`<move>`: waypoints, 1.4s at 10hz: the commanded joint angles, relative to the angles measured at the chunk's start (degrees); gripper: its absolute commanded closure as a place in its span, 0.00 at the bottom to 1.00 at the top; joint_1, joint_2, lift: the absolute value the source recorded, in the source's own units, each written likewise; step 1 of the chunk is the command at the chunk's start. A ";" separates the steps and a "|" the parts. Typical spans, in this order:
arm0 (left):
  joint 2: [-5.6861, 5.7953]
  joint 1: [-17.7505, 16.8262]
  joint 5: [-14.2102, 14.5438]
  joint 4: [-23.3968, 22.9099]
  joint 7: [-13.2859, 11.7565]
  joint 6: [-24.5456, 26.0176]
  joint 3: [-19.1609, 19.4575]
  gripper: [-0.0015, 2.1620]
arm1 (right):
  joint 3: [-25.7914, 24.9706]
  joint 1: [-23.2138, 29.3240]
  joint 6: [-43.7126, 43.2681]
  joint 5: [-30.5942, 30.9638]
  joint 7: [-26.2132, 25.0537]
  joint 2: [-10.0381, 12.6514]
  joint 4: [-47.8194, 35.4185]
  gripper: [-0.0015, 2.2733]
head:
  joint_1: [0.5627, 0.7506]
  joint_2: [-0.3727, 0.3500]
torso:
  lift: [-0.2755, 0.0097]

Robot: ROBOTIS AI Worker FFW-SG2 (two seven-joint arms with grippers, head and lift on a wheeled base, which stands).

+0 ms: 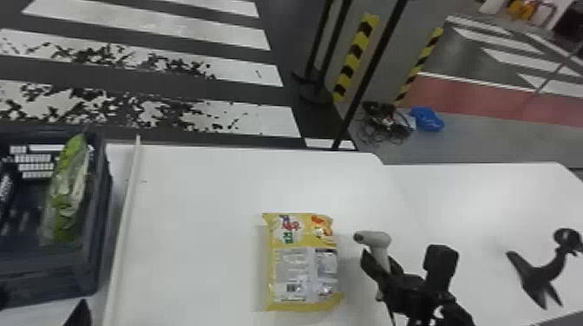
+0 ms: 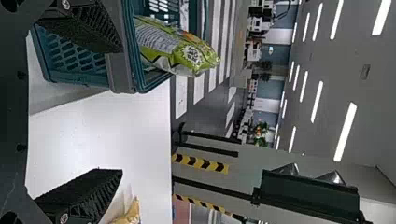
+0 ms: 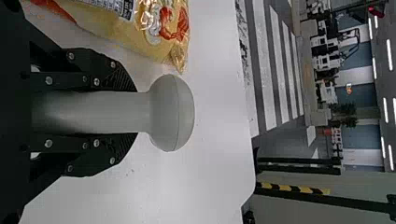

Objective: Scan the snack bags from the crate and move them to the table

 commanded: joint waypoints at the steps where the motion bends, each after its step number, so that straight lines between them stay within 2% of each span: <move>1: -0.07 0.30 -0.20 -0.16 0.10 -0.17 0.17 0.04 | 0.17 -2.19 -0.09 0.66 1.62 -2.05 4.44 0.99 | 0.70 0.04 | 0.63; 3: -0.51 0.39 -0.38 -0.16 0.10 -0.35 0.26 0.04 | 0.61 -6.24 -0.44 2.50 4.34 -3.55 10.50 0.99 | 0.70 0.03 | 0.63; 6: -0.78 0.48 -0.82 -0.16 0.10 -0.52 0.26 0.04 | 1.05 -9.84 0.26 2.24 6.89 -3.90 14.98 0.98 | 0.70 0.03 | 0.63; 7: -0.69 0.48 -0.90 -0.33 0.10 -0.52 0.26 0.04 | 1.14 -10.19 0.44 2.15 6.80 -3.64 15.25 0.89 | 0.70 0.03 | 0.63; 8: -0.69 0.48 -0.90 -0.60 0.10 -0.35 0.34 0.04 | 1.14 -10.19 0.61 2.15 6.71 -3.37 15.25 0.57 | 0.70 0.03 | 0.63; 9: -0.69 0.48 -0.90 -0.60 0.10 -0.35 0.34 0.04 | 1.05 -9.49 0.26 2.06 6.01 -3.28 14.72 0.10 | 0.70 0.03 | 0.63; 10: -0.69 0.39 -0.90 -0.69 0.10 -0.35 0.34 0.04 | 0.61 -8.26 0.26 2.06 5.13 -3.20 12.96 0.00 | 0.70 0.03 | 0.63; 12: -0.60 0.04 -0.90 -0.77 0.10 0.00 0.34 0.04 | -0.27 -4.21 -0.09 1.98 1.53 -2.67 6.98 0.00 | 0.70 0.03 | 0.63; 14: -0.60 -0.22 -0.82 -0.77 0.01 0.00 0.26 0.04 | -2.12 1.15 0.44 0.22 0.21 -1.44 -2.33 0.01 | 0.70 0.03 | 0.63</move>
